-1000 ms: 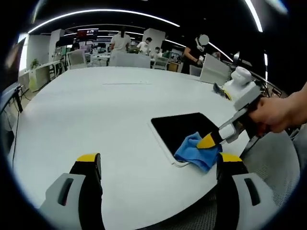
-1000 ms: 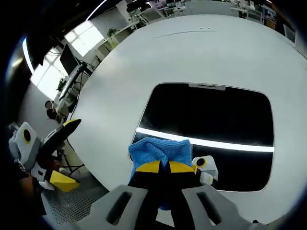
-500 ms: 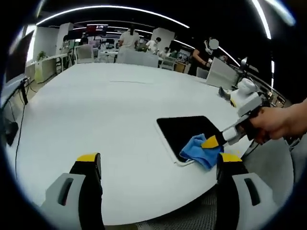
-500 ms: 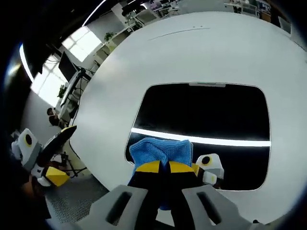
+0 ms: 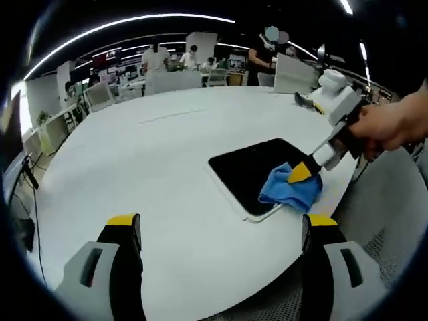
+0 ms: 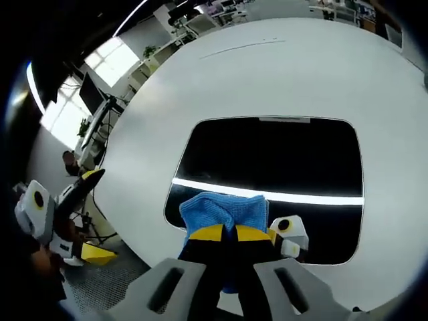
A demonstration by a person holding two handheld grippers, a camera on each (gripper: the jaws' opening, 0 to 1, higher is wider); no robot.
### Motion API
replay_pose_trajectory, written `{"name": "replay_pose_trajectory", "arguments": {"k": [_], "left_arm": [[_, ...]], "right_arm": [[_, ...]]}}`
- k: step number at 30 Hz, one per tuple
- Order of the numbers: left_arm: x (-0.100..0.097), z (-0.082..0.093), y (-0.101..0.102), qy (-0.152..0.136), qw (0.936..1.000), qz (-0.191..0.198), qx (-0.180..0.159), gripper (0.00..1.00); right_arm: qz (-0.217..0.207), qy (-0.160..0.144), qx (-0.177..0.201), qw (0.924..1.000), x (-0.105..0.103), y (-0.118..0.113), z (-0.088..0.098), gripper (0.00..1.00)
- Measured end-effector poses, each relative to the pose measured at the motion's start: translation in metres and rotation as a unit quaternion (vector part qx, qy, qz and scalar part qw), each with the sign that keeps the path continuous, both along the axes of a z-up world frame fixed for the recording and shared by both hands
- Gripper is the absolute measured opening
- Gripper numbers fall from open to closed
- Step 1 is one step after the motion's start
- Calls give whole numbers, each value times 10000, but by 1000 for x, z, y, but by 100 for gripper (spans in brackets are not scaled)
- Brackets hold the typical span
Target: Wipe the mirror surface with the cleaning cloth until all visible marks leave the cleaned area.
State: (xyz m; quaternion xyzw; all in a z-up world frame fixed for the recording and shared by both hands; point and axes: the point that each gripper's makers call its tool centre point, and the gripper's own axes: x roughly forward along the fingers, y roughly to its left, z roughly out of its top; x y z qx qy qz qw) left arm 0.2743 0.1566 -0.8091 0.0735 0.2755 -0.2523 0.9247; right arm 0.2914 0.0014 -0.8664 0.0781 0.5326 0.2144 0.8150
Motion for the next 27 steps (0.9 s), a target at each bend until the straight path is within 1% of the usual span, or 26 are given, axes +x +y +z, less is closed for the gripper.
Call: {"name": "replay_pose_trajectory", "arguments": {"k": [2,3,4,5,6,8,10,12,15,17,19,22,24,27], "left_arm": [[6,13,-3,-388,9992,-69,-73,99],[6,14,-3,-410,9990,-75,-129,99],[5,12,-3,-277,9993,2,-250,99],[4,8,-3,-135,9995,38,-285,99],[3,3,-1,8,9997,62,-254,99],[2,0,-2,86,9996,50,-253,99],[1,0,-3,74,9997,-3,-231,99],[0,0,-3,81,9997,-17,-223,97],[-1,-5,0,214,9996,18,-209,96],[-3,-6,-1,265,9993,11,-247,97],[-3,-5,-3,180,9997,-87,-143,97],[0,-4,1,127,9998,1,-127,96],[1,-2,2,89,9998,41,-158,96],[1,-3,4,108,9998,68,-148,95]], "right_arm": [[-79,33,4,10000,0,-5,0,0],[-129,60,35,9999,0,-7,0,0],[-161,87,73,9998,0,-6,-1,0],[-124,76,16,9999,0,-4,0,0],[8,30,-104,9999,1,-5,0,0],[37,26,-137,9999,1,-3,0,0],[-33,23,-59,10000,3,-5,0,0],[-250,29,91,9996,8,-7,0,0],[-242,-13,49,9997,14,-5,0,0],[-220,-59,25,9997,21,-4,0,0],[-152,-107,-50,9998,27,-3,0,0],[-109,-140,-121,9998,34,-3,-1,0],[-149,-149,-132,9997,40,-5,-1,0],[-292,-125,-46,9995,48,-7,-1,0]]}}
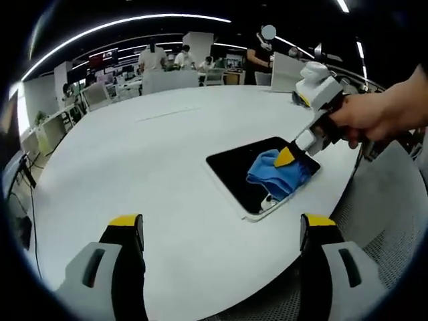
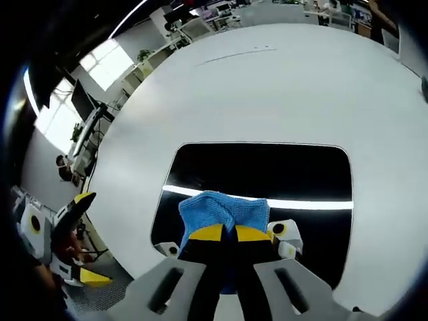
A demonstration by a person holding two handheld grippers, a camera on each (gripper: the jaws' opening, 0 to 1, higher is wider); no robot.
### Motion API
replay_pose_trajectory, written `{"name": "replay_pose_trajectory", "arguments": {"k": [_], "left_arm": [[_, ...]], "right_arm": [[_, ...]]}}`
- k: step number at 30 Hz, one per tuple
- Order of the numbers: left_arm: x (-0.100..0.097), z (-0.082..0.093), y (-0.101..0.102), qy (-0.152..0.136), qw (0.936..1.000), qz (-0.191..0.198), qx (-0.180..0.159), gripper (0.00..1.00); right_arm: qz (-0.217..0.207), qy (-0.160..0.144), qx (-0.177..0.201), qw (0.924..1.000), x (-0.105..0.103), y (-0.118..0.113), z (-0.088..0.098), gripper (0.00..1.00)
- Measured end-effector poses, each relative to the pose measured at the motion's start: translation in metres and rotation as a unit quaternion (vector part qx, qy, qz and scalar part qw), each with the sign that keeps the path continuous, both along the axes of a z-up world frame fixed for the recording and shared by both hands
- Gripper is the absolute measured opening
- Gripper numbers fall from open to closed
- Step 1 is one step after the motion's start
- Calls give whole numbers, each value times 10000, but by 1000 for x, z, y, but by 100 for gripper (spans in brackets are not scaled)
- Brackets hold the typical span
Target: Wipe the mirror surface with the cleaning cloth until all visible marks leave the cleaned area.
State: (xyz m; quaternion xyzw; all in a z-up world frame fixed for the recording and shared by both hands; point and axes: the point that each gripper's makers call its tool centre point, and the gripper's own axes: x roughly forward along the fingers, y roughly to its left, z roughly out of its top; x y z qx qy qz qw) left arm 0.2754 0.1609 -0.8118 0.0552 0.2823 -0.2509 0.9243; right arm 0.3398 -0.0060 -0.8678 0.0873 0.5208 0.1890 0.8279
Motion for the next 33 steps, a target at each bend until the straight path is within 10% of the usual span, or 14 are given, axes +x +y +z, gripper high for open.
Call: {"name": "replay_pose_trajectory", "arguments": {"k": [33], "left_arm": [[5,8,-2,-145,9990,99,-406,99]], "right_arm": [[83,-89,-157,9998,75,-5,1,0]]}}
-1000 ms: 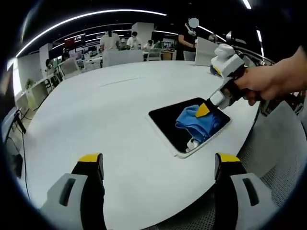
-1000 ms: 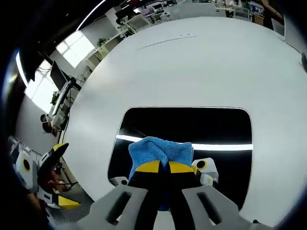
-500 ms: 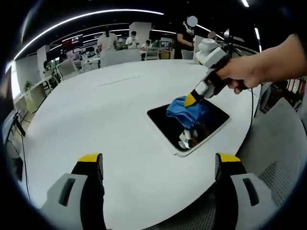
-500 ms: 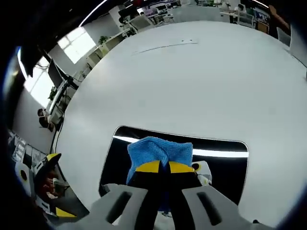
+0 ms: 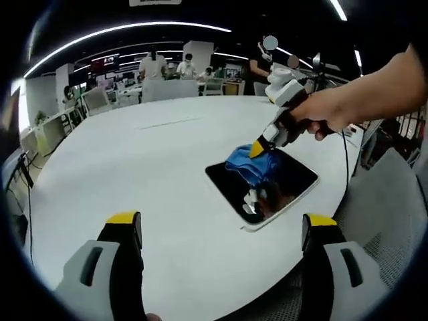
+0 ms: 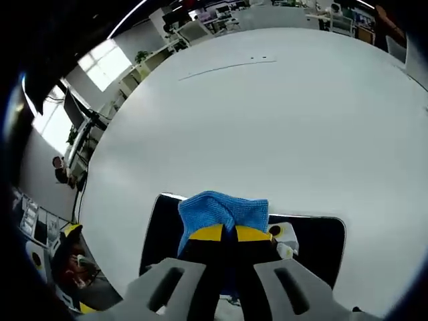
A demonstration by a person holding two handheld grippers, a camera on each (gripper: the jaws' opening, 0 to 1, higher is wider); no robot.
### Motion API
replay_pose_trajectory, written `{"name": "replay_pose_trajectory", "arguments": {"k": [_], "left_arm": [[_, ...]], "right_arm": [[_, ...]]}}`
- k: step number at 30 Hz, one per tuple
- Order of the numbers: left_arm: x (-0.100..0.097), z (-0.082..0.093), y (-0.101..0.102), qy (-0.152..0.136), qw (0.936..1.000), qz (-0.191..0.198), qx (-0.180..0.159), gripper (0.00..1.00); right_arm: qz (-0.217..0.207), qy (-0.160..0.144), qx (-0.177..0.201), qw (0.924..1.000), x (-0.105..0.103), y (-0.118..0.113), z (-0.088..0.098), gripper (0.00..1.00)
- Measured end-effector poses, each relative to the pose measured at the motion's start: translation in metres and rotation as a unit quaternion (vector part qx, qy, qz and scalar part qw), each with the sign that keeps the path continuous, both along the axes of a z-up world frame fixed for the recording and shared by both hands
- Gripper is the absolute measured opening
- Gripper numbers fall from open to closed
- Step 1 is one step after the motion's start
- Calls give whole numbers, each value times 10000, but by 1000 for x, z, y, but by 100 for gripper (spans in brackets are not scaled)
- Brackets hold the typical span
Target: Wipe the mirror surface with the cleaning cloth until all visible marks leave the cleaned area.
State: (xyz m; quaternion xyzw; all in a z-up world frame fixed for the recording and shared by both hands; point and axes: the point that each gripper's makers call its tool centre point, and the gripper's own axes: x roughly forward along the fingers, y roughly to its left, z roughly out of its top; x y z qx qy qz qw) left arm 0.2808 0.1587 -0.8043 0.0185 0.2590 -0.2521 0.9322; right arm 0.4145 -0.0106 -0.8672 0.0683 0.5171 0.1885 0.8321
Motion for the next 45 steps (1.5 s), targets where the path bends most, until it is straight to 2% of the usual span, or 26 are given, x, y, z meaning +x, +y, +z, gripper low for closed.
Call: {"name": "replay_pose_trajectory", "arguments": {"k": [5,10,16,19,22,30,34,38,43,45], "left_arm": [[-1,-1,-4,-34,9999,-112,116,99],[-3,-3,-2,48,9998,-98,147,98],[-5,-6,-3,107,9997,-132,185,97],[-6,-7,-3,148,9997,-128,163,95],[-5,-1,-6,-35,9996,-223,186,94],[-7,-8,-6,154,9993,-236,246,96],[-5,-5,-4,57,9994,-191,287,99],[-4,-2,-4,-23,9995,-197,247,98],[-5,-5,-5,13,9993,-234,285,98],[-5,-4,-5,5,9994,-227,272,98]], "right_arm": [[-7,103,33,9999,2,0,-1,0],[80,73,165,9998,-3,-1,1,0],[10,100,208,9997,1,-3,-3,0],[60,48,141,9999,1,-7,-4,0],[38,31,104,9999,-2,-14,-3,0],[-67,37,0,10000,-3,-26,-1,0],[-64,-11,-61,10000,-3,-31,0,0],[64,-109,-349,9993,-3,-40,-2,0],[49,-140,-453,9989,-3,-49,-1,0],[-80,-92,-386,9992,-3,-53,-1,0]]}}
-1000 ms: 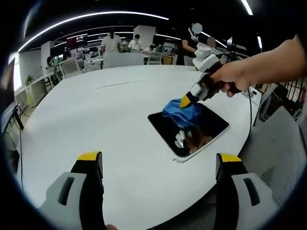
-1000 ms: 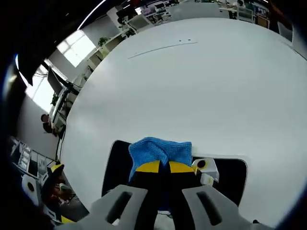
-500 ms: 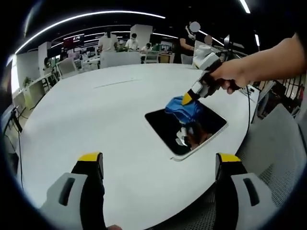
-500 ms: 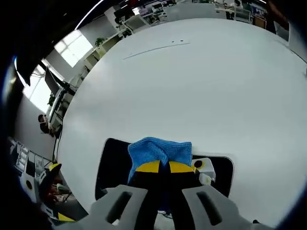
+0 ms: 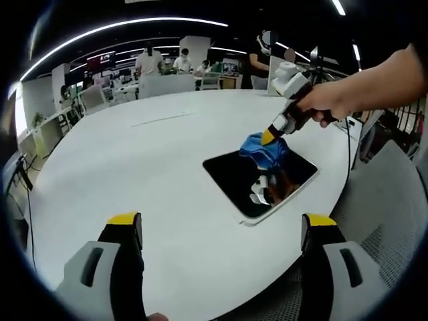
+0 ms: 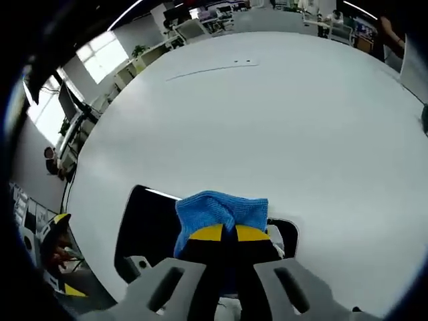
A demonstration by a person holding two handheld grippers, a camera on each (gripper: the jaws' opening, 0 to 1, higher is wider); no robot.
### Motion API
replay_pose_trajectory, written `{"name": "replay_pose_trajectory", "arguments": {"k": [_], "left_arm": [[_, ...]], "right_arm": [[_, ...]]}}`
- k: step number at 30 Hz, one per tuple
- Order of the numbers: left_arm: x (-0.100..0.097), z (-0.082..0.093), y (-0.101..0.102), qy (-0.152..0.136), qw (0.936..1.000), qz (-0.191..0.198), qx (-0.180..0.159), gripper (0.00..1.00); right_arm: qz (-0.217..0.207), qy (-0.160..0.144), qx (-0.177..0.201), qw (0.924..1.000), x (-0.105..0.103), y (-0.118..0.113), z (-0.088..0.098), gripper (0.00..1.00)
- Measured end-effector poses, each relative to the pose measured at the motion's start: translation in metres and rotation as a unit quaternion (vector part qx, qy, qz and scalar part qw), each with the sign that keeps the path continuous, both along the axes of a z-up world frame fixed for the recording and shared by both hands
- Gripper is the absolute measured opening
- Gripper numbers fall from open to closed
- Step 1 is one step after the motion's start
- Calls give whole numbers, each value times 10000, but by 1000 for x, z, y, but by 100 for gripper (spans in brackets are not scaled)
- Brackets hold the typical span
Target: Wipe the mirror surface with the cleaning cloth until all visible marks leave the cleaned area.
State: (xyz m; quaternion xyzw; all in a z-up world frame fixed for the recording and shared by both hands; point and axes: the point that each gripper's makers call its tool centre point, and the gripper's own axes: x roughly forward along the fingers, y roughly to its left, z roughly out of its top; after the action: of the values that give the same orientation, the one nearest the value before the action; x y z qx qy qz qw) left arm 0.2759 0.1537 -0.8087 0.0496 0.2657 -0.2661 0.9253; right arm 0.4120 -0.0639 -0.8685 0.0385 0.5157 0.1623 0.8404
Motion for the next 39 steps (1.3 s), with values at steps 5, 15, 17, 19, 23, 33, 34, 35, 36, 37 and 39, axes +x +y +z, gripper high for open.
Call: {"name": "replay_pose_trajectory", "arguments": {"k": [5,15,17,19,23,33,34,35,36,37,39], "left_arm": [[1,1,3,-9,10000,90,-22,97],[2,-1,3,-9,10000,71,56,97],[2,-1,4,-6,9999,85,60,97],[3,2,3,-35,9999,114,-12,98],[1,0,1,0,10000,56,33,98],[5,6,5,-213,9997,110,111,99],[3,3,5,-67,9998,173,3,99],[2,1,5,15,9998,170,-38,99],[1,0,4,42,9999,149,-38,99],[1,0,2,32,9999,113,-48,99],[-1,0,-2,71,9999,35,-79,99]], "right_arm": [[45,-33,-102,9999,0,2,-1,0],[-186,-136,-120,9997,-9,1,0,0],[-211,-124,-113,9996,-15,1,0,0],[-210,-135,-113,9996,-19,1,0,0],[-195,-204,-160,9995,-29,2,0,0],[-264,-232,-79,9994,-61,4,0,0],[-291,-217,-53,9993,-67,4,0,0],[-326,-199,-28,9993,-69,4,0,0],[-365,-162,-5,9992,-73,4,0,0],[-409,-129,19,9991,-75,5,0,0],[-404,-138,16,9991,-81,6,0,0]]}}
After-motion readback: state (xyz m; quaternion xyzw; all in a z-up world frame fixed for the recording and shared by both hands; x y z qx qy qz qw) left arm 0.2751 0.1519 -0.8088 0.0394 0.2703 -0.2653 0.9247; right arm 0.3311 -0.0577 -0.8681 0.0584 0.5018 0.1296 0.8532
